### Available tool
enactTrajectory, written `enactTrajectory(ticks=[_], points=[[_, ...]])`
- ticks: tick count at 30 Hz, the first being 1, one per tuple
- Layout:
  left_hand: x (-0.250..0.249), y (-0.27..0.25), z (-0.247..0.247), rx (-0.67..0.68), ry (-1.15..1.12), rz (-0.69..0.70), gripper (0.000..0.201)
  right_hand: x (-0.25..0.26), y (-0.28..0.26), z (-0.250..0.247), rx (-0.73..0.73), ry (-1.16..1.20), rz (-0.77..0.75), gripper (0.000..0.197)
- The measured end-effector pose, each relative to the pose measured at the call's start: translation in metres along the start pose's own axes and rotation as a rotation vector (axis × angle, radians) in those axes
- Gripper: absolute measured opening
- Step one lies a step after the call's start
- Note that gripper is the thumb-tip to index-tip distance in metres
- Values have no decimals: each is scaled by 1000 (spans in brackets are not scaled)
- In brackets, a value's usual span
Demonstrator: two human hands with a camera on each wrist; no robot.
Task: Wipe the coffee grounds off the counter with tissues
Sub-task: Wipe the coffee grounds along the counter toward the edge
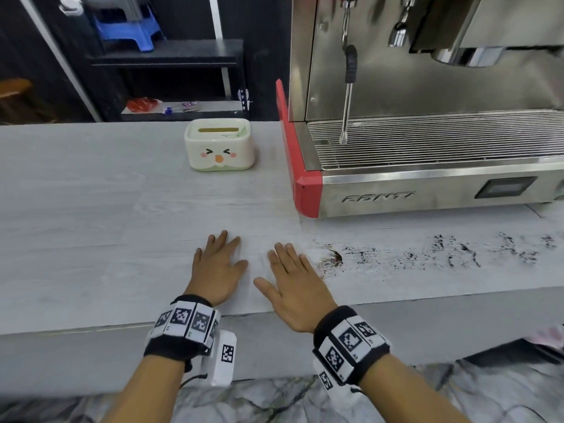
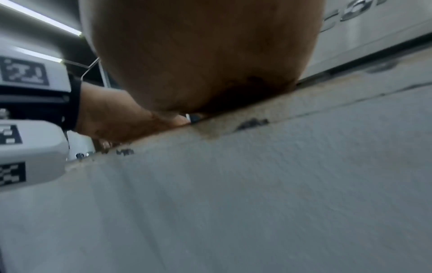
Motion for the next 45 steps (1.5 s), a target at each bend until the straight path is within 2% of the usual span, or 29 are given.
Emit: enactTrajectory(ticks=[5,8,11,13,16,21,24,31,35,38,41,45], points=[[2,-2,6,-97,2,1,54,-12,-10,6,-26,-96,-42,77],[2,-3,8,-150,18,6,53,-14,-9,-6,-64,-32,-39,71],[3,-3,8,-207,40,20,52,-13,0,-23,-199,58,-56,62],[3,-4,9,-234,73,30,51,-12,7,-20,-196,41,-79,57],[3,-5,11,-252,104,45,51,-14,12,-2,-116,-70,-84,65],[-4,-6,16,-256,159,126,55,-19,9,9,-125,-158,-45,72],[-4,-7,17,-235,192,142,60,-22,7,7,-135,-168,-11,75],[-3,-8,17,-231,170,133,54,-56,-8,-9,-112,-205,105,83],[-3,-8,17,-231,156,129,53,-68,-9,-23,-113,-104,187,84],[-4,-8,15,-246,160,127,53,-43,-4,-21,-97,-34,128,76],[-4,-9,16,-244,142,125,53,-22,2,-1,-79,-78,45,71],[-3,-8,15,-253,146,121,53,-40,-3,-5,-80,-158,54,68]])
Point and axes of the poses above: each hand's wrist, its own y-axis towards the middle knuckle, its own z-axis out of the palm, x = y × z, the point moved 7 cm from there along y, towards the middle knuckle, and after that the axes turned 9 degrees about y, right-handed, at the moved point
